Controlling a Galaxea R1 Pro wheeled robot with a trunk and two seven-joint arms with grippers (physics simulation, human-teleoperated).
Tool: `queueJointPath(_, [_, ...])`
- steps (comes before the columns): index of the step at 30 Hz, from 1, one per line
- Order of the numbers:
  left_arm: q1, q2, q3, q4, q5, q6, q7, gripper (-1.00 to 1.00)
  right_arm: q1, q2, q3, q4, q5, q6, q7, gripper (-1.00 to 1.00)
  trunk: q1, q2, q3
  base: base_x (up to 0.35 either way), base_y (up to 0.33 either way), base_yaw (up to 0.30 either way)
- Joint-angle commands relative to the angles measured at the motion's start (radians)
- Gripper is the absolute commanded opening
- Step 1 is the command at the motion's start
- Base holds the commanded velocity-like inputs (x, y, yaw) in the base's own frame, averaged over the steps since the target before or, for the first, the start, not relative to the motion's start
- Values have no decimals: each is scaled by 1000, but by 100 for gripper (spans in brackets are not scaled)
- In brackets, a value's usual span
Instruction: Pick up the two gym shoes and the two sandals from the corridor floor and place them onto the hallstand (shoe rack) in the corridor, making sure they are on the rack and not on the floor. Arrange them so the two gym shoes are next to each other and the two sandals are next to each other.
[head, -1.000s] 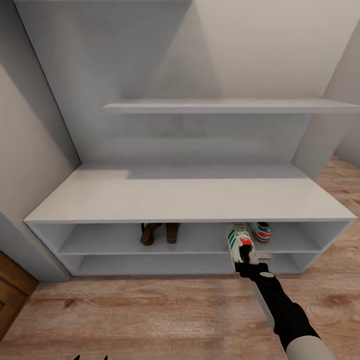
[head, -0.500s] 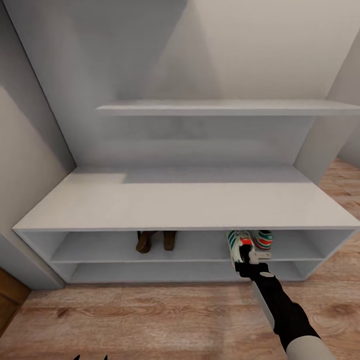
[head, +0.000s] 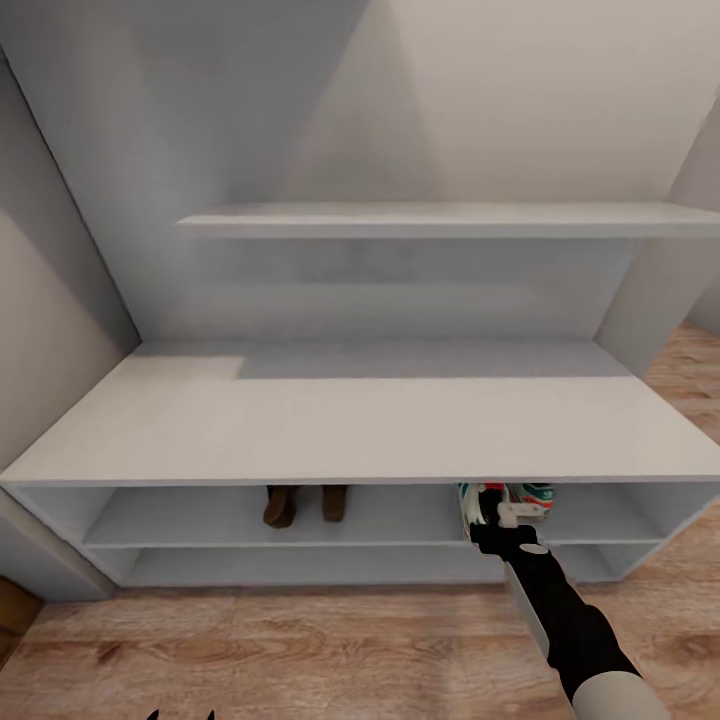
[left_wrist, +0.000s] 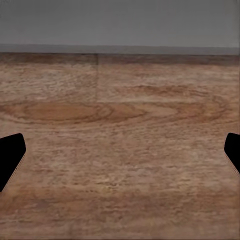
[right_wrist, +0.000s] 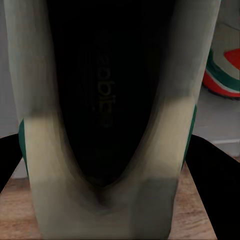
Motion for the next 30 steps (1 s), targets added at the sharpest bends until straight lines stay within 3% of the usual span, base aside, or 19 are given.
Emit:
queueJointPath(1, [-1, 0, 4, 1, 7, -1, -10, 100, 0, -1, 3, -1, -3, 5, -6, -100, 0, 0, -1, 219, 0, 0])
queueJointPath(23, [1, 0, 5, -1, 5, -1, -10, 100, 0, -2, 2, -2, -3, 7, -6, -100, 12, -21, -17, 21, 0, 0])
queueJointPath(30, [1, 1, 5, 0, 5, 1, -9, 100, 0, -2, 3, -2, -3, 7, -6, -100, 12, -21, -17, 154, 0, 0])
